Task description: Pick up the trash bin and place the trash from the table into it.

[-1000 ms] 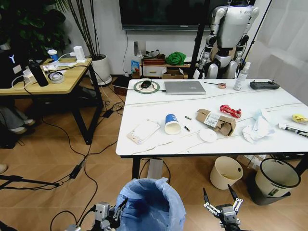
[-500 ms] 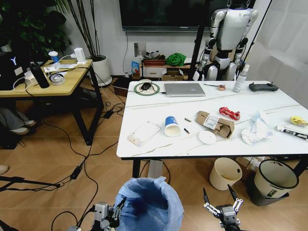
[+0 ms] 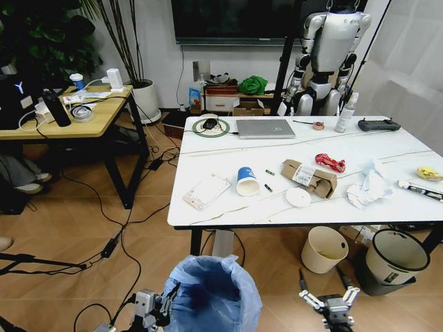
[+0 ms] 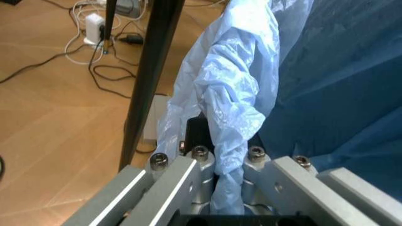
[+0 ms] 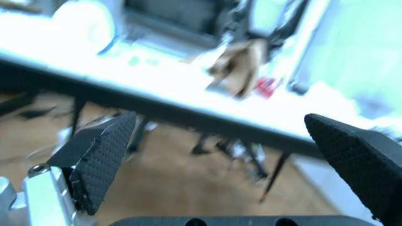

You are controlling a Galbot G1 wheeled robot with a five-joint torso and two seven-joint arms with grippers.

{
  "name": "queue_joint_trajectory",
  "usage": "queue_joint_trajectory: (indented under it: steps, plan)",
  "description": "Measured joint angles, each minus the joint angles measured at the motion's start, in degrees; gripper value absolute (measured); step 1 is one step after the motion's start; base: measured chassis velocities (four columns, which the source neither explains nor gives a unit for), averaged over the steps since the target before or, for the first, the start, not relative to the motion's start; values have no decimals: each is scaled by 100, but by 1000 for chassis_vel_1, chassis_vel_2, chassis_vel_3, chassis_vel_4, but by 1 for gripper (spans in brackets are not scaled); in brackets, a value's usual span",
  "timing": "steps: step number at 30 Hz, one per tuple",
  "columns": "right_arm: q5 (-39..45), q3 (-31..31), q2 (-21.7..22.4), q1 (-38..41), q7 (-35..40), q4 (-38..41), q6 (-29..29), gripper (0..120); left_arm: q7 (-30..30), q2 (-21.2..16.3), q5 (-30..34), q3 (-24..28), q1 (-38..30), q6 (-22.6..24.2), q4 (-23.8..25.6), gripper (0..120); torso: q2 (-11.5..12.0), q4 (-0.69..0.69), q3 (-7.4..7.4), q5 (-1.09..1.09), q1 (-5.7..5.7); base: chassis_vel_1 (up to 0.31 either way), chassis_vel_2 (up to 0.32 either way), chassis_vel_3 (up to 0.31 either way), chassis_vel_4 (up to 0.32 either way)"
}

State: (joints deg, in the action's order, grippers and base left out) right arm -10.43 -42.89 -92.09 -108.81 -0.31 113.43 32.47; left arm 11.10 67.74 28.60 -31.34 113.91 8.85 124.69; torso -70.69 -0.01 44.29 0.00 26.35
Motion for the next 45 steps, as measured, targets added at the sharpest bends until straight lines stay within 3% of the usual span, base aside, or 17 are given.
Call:
queue_joint_trajectory:
  steps: [5,9,10,18,23,31,41,45]
  plan:
    - [267,48,236,-85,168,664,-424,100,-2,1,21,-84,82,57,26,0,8,0,-4,0,-3,0,0,0,0]
    - [875,223,686,-41,215,1359,-1204,100,-10,-109,178,-155,52,143,79,0,16,3,-9,1,-7,0,0,0,0]
    - [980,218,791,-14,208,1471,-1379,100,-22,-172,227,-163,7,163,80,0,18,-2,-10,0,-8,0,0,0,0]
    - [1779,189,1586,430,193,1772,-2635,100,51,-95,311,-434,175,121,134,0,26,1,-14,2,-11,0,0,0,0]
    - [2261,178,1949,586,102,1602,-2728,100,121,29,267,-486,255,86,141,0,30,0,-16,3,-13,0,0,0,0]
    - [3377,121,3813,1069,275,1338,-3103,100,150,423,132,-605,248,73,223,0,35,0,-19,2,-16,0,0,0,0]
    - [3539,979,4274,2542,371,570,-3456,100,159,626,25,-726,262,91,285,0,38,1,-20,2,-16,0,0,0,0]
    - [3687,1732,4704,3021,353,516,-3561,100,215,665,-1,-818,264,114,294,0,39,0,-21,-1,-17,0,0,0,0]
